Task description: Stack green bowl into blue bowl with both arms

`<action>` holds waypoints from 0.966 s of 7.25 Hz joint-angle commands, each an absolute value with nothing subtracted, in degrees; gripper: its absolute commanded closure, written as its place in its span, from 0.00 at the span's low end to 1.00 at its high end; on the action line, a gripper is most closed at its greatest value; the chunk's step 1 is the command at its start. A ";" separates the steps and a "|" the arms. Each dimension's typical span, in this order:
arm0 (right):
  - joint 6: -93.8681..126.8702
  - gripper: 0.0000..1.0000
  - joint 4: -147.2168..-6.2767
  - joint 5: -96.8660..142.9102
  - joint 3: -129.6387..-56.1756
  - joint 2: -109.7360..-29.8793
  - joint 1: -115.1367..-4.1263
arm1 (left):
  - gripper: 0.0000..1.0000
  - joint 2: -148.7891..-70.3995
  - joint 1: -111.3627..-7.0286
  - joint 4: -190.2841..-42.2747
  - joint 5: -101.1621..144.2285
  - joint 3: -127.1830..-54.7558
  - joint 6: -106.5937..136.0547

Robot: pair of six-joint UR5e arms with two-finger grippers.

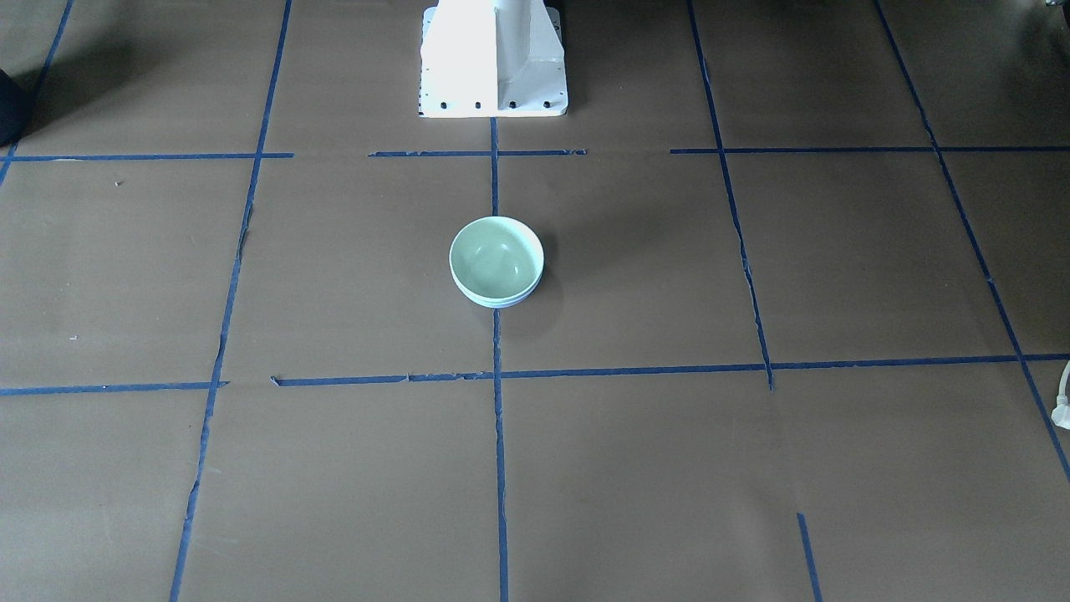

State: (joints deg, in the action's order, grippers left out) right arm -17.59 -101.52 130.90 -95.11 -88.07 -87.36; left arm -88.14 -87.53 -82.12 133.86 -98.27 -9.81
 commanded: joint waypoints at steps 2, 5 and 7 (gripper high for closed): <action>-17.49 0.00 -101.51 131.57 -96.16 -87.37 -87.36 | 0.00 -87.28 -87.89 -82.35 139.75 -96.67 -10.10; -17.40 0.00 -101.51 131.57 -96.07 -87.54 -87.36 | 0.00 -85.87 -87.89 -85.52 139.92 -95.71 -9.40; -12.27 0.00 -101.51 131.31 -95.72 -87.89 -87.36 | 0.00 -86.13 -87.98 -85.61 139.75 -95.11 -9.58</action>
